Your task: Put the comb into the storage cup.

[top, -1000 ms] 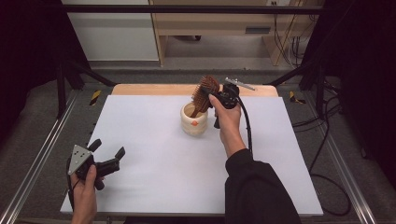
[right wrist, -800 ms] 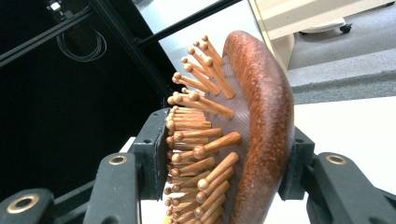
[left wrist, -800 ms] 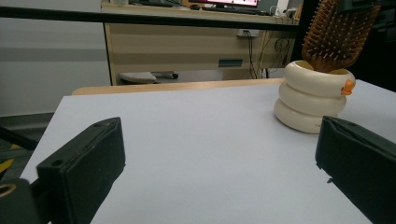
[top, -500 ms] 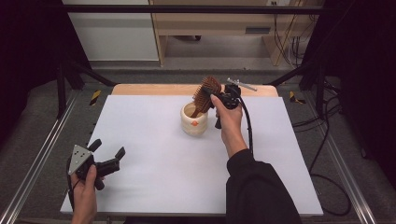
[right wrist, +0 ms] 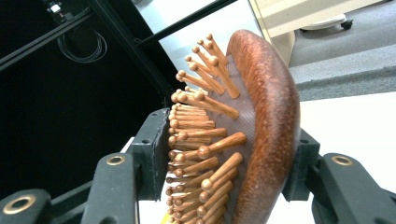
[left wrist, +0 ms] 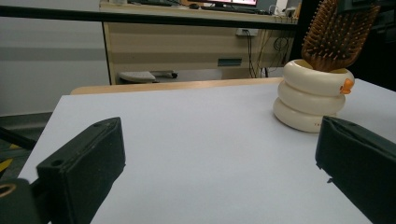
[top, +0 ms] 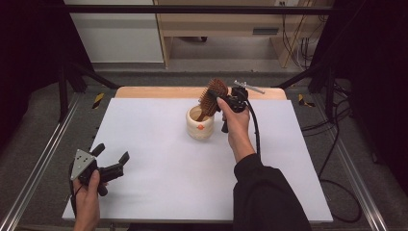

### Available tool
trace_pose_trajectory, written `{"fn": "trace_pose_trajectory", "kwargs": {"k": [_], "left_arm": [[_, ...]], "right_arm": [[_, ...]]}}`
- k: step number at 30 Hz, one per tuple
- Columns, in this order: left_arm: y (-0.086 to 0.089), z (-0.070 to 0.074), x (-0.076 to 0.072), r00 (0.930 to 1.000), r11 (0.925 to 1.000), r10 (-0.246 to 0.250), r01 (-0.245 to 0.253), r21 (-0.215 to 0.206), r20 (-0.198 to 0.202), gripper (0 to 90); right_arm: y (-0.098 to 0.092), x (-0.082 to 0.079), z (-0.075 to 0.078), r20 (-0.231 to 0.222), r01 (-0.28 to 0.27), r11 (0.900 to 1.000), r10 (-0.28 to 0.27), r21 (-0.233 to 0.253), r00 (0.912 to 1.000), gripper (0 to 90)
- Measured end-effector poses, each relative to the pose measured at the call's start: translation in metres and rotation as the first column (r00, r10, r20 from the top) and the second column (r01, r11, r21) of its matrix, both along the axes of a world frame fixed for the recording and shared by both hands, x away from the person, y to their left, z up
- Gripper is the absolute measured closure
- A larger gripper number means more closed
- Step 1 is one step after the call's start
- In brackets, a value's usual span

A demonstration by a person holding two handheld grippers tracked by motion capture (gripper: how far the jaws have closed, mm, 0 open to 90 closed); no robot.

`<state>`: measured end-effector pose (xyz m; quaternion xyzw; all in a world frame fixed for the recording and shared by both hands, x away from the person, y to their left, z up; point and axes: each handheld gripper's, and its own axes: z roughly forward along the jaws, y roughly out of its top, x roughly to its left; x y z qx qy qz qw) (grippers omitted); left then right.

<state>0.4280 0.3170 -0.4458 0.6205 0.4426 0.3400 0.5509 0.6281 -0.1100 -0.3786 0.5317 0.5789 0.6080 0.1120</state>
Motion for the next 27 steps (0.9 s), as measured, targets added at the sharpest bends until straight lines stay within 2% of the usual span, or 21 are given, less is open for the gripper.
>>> {"fn": "trace_pose_trajectory", "kwargs": {"k": [27], "left_arm": [[0.0003,0.0000,0.0000,1.0000,1.0000,0.001,-0.001,-0.002,0.000,1.6]], "right_arm": [[0.0002,-0.0008,0.0017,0.010,0.001,1.000,-0.001,-0.023,1.0000,39.2]]}}
